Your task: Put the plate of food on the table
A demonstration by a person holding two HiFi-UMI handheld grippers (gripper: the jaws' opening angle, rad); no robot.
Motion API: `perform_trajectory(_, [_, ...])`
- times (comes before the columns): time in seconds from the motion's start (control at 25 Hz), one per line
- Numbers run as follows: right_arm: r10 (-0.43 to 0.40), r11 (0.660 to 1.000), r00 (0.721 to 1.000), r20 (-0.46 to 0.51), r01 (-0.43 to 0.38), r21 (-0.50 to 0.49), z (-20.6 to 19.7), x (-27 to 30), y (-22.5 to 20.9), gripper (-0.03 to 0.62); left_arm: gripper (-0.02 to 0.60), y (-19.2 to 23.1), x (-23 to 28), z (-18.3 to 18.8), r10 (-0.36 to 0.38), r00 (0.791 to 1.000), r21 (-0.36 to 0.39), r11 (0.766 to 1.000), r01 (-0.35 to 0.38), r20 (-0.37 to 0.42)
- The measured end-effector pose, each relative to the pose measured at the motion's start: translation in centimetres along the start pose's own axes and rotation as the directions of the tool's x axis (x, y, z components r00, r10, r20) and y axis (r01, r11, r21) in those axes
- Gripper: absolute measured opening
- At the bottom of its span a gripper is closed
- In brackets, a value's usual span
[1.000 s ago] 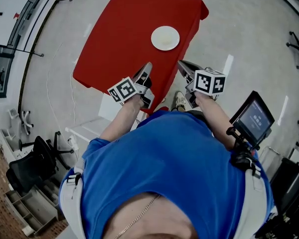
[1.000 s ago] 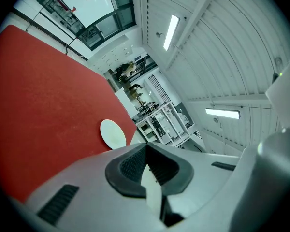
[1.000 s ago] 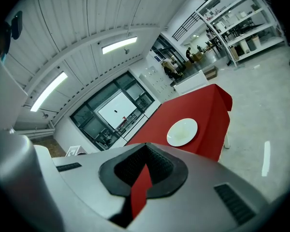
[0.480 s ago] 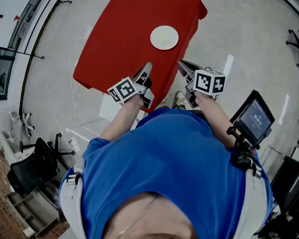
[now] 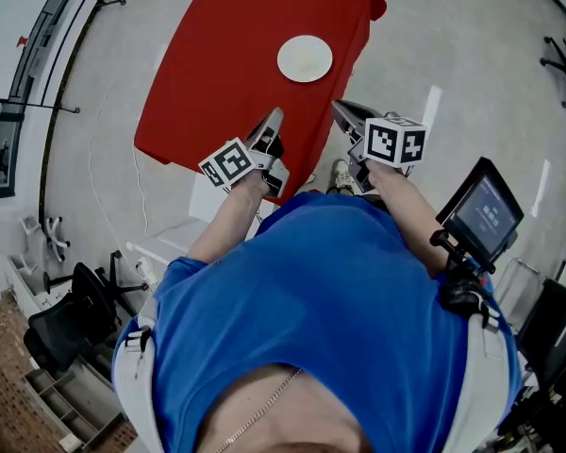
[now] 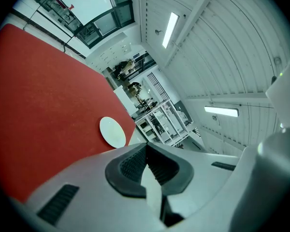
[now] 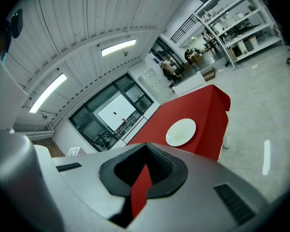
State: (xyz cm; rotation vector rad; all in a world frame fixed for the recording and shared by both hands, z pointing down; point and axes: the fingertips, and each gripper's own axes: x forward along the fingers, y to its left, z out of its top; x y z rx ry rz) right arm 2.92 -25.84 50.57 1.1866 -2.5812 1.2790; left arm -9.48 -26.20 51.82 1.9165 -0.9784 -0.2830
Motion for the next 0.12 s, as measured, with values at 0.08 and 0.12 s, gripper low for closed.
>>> perform_trajectory(0.08, [0.000, 1.000, 1.000, 0.000, 0.000, 0.003, -0.08, 0.00, -0.15, 0.003, 0.008, 0.15, -0.06, -0.13, 0.004, 1.000, -0.002, 1.000, -0.004, -0.001])
perform_trajectory(0.12, [0.000, 1.000, 1.000, 0.000, 0.000, 0.004, -0.12, 0.00, -0.22, 0.003, 0.008, 0.22, -0.09, -0.20, 0.005, 1.000, -0.004, 1.000, -0.005, -0.001])
